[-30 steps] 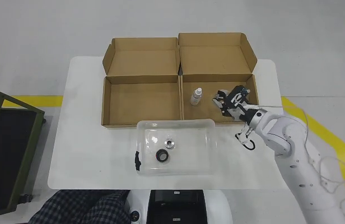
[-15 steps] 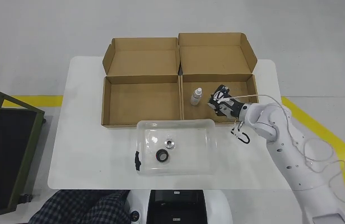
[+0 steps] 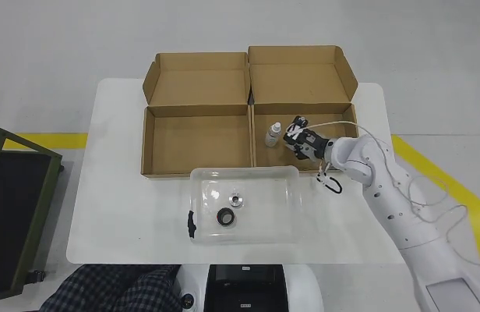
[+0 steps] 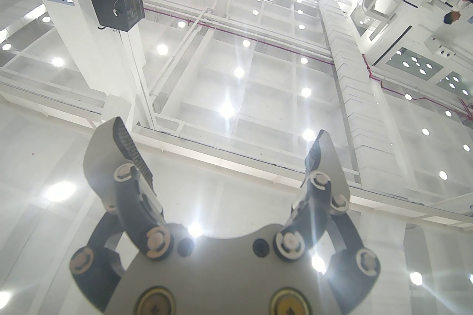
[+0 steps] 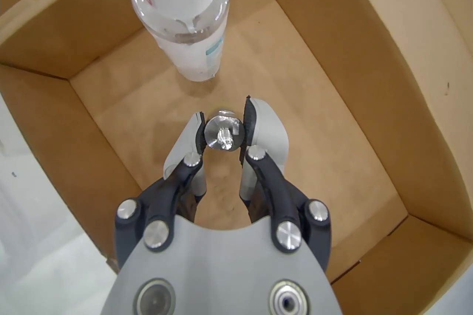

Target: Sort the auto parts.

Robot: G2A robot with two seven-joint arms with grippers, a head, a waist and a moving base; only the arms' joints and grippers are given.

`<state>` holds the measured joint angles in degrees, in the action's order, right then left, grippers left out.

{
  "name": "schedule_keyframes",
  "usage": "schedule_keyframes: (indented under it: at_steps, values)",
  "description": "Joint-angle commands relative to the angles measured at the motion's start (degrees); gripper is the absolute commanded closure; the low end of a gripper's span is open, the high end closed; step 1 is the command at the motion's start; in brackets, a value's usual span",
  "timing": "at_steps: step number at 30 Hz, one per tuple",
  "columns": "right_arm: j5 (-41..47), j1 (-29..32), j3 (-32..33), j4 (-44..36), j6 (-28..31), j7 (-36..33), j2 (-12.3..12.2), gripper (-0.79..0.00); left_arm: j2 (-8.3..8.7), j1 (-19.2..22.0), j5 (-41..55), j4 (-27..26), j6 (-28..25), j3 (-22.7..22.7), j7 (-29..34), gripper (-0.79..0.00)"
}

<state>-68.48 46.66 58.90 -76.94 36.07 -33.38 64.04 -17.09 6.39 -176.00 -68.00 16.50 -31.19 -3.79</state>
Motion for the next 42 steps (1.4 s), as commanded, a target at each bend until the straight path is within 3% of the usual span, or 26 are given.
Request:
schedule_keyframes:
  at_steps: [1,4,5,9,18,30,42]
  values:
    - [-0.37,-0.68,-0.7,0.72,-0.36,-0.5,0.21,0.0,0.0,0.0,0.0,0.0,0.0,0.0,0.0,-0.785]
    - [-0.11,-1.59,-1.67,2.02,-0.63,-0.43,0.6,-0.068,0.0,0.0,0.0,0.0,0.0,0.0,0.0,-0.785]
    - [0.05,-1.86,-1.98,2.38,-0.55,-0.32,0.72,-0.139,0.0,0.0,0.0,0.0,0.0,0.0,0.0,-0.785]
    - [0.74,-2.66,-2.72,3.5,-0.44,0.04,1.09,-0.219,0.0,0.0,0.0,0.0,0.0,0.0,0.0,-0.785]
    - [0.41,-2.09,-1.07,0.3,0.06,0.63,0.68,-0.32,0.0,0.0,0.0,0.0,0.0,0.0,0.0,-0.785]
    - [0.39,5.1,7.62,-13.4,3.02,0.53,-1.92,-0.372,0.0,0.0,0.0,0.0,0.0,0.0,0.0,-0.785]
    - [-1.77,18.41,16.37,-33.88,5.49,3.84,-4.29,-0.425,0.0,0.0,0.0,0.0,0.0,0.0,0.0,-0.785]
